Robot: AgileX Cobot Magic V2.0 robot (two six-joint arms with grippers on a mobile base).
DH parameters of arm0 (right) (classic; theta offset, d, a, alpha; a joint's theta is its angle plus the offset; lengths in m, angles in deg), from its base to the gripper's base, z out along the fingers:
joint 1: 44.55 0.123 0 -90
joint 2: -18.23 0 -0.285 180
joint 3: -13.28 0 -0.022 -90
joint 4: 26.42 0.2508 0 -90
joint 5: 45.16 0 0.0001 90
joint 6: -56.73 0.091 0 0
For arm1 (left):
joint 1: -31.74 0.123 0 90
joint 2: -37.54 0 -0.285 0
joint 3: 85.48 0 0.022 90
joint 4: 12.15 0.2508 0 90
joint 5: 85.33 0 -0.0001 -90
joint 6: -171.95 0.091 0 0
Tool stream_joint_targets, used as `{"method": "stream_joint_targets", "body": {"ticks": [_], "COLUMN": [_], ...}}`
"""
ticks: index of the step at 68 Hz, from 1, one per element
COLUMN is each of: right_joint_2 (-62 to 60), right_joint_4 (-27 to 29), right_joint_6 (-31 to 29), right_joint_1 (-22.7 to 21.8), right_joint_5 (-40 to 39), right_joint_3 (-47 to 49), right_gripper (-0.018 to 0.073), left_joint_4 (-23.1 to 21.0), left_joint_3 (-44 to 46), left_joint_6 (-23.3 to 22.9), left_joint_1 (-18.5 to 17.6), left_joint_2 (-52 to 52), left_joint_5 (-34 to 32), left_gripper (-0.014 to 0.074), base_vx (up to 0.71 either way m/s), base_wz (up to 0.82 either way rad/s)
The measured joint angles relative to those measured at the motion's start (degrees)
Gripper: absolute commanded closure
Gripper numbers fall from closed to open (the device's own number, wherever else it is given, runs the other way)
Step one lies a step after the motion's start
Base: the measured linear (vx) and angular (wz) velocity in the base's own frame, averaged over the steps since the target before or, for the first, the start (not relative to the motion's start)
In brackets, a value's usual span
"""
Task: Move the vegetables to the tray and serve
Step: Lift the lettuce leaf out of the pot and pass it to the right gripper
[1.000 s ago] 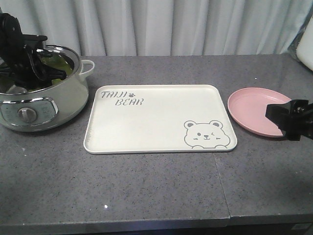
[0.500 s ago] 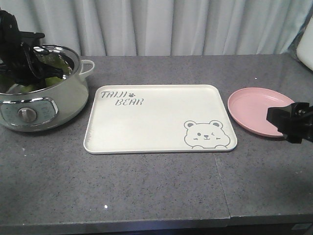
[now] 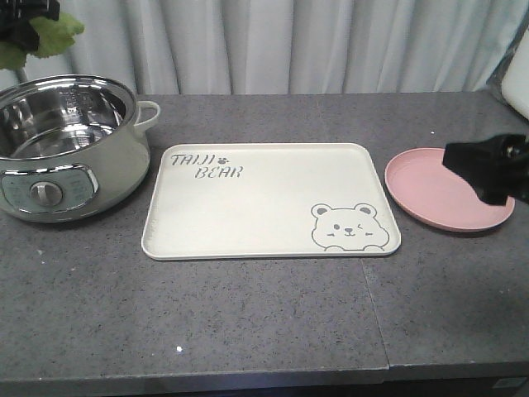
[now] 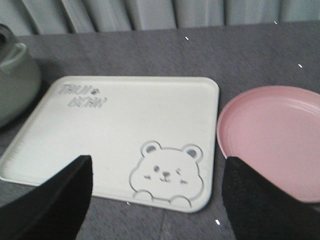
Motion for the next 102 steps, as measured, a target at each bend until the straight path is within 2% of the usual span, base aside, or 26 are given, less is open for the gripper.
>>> {"method": "stream_joint_targets", "body": {"ticks": [3, 11, 15, 23, 29, 33, 43, 53, 92, 98, 102], "right_joint_2": [0.88, 4.52, 6.71, 11.98, 14.97, 16.78, 18.97, 19.16, 19.16, 19.16, 19.16], "right_joint_4": [4.13, 19.36, 29.02, 47.97, 60.25, 64.59, 66.78, 67.17, 67.52, 67.52, 67.52], "right_joint_6": [-4.21, -17.20, -23.78, -36.35, -43.14, -46.02, -48.54, -49.06, -49.10, -49.10, -49.10], "right_joint_1": [0.00, 0.00, 0.00, 0.00, 0.05, 0.01, 0.01, 0.01, 0.01, 0.01, 0.01], "right_joint_5": [0.12, 2.09, 4.32, 10.67, 14.79, 17.52, 19.12, 19.11, 18.47, 18.41, 18.41], "right_joint_3": [1.76, 7.06, 9.37, 12.68, 13.30, 13.44, 13.62, 13.82, 13.89, 13.89, 13.89], "right_gripper": [0.0043, 0.0043, 0.0043, 0.0043, 0.0043, 0.0043, 0.0043, 0.0043, 0.0045, 0.0075, 0.0131], "left_joint_4": [-2.52, -9.27, -12.14, -16.89, -19.21, -19.89, -20.58, -20.78, -20.73, -20.79, -20.89], "left_joint_3": [0.00, 0.00, 0.00, 0.00, 0.00, 0.00, 0.00, 0.00, 0.00, 0.00, 0.00], "left_joint_6": [0.43, 2.09, 2.77, 4.73, 6.08, 6.77, 8.08, 8.71, 9.35, 9.59, 9.75], "left_joint_1": [0.00, -0.20, -1.00, -4.30, -7.84, -10.47, -17.01, -21.86, -32.96, -34.28, -34.84], "left_joint_2": [1.54, 4.19, 4.89, 5.24, 5.30, 5.37, 5.51, 5.51, 5.51, 5.51, 5.51], "left_joint_5": [0.38, 0.70, 0.77, 0.77, 0.77, 0.77, 0.77, 0.82, 0.82, 0.82, 0.82], "left_gripper": [0.0603, 0.0603, 0.0603, 0.0603, 0.0603, 0.0603, 0.0603, 0.0603, 0.0603, 0.0603, 0.0603], "base_vx": [0.00, 0.00, 0.00, 0.00, 0.00, 0.00, 0.00, 0.00, 0.00, 0.00, 0.00], "base_wz": [0.00, 0.00, 0.00, 0.00, 0.00, 0.00, 0.00, 0.00, 0.00, 0.00, 0.00]}}
